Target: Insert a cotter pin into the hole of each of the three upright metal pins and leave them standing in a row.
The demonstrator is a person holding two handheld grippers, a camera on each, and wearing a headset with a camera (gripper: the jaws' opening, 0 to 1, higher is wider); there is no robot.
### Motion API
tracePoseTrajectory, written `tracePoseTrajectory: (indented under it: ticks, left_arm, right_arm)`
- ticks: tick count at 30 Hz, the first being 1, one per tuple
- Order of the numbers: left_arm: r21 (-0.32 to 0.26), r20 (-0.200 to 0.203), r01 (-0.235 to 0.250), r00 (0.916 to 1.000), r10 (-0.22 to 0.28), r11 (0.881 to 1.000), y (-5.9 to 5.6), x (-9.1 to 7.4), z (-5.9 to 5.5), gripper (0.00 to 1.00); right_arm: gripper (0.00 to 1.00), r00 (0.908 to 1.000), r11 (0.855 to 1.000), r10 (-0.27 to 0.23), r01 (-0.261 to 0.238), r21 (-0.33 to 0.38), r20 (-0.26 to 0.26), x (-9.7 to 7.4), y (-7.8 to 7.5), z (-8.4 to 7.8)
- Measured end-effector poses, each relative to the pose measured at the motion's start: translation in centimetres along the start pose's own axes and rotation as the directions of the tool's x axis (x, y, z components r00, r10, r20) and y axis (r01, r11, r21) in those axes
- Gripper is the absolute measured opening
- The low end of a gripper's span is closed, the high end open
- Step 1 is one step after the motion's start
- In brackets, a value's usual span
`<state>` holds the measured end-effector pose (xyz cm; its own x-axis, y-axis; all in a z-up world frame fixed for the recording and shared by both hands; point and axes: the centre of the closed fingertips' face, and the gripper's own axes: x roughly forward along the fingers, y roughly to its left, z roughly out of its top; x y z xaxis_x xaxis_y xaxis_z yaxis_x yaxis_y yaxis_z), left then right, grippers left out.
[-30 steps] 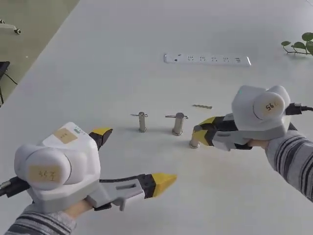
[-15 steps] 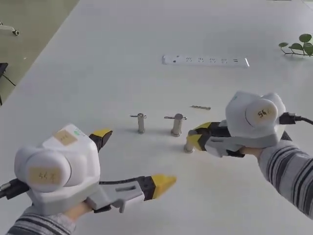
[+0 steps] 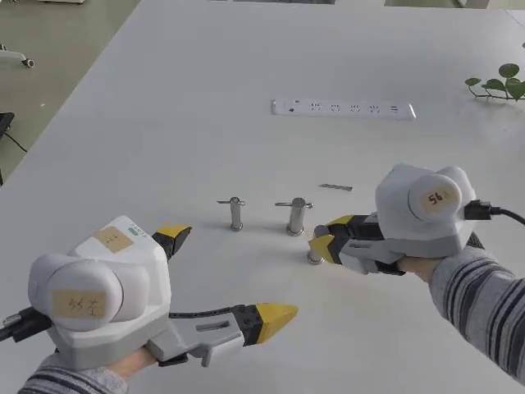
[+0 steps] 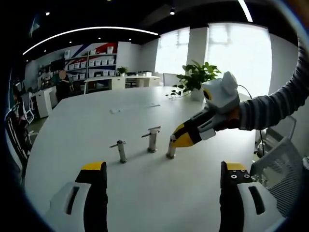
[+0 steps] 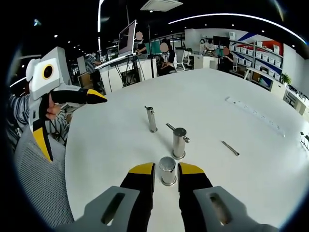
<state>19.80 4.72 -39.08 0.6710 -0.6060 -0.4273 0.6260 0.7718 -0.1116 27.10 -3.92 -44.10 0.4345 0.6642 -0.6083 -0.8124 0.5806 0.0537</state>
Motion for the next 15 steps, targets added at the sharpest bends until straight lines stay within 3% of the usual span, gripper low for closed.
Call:
tracePoseTrajectory:
  ticks: [5,9,15]
  left_arm:
    - [-0.003,0.004,-0.007,1.0,0.007,1.0,0.1,-0.1,0.1,0.98]
    - [-0.006,0.002,-0.013,0.9999,0.013,1.0,0.1,-0.1,0.0,0.99]
    - [-0.008,0.005,-0.014,0.9999,0.014,1.0,0.2,0.0,0.1,0.99]
  right_arm:
    - [0.18,1.0,1.0,0.002,-0.003,0.012,0.003,-1.0,-0.7,0.3]
    - [0.2,1.0,0.998,0.003,-0.003,0.06,0.009,-2.2,-1.3,0.8]
    - [0.2,0.9999,0.999,-0.014,0.014,0.039,-0.005,-3.2,-2.9,0.9]
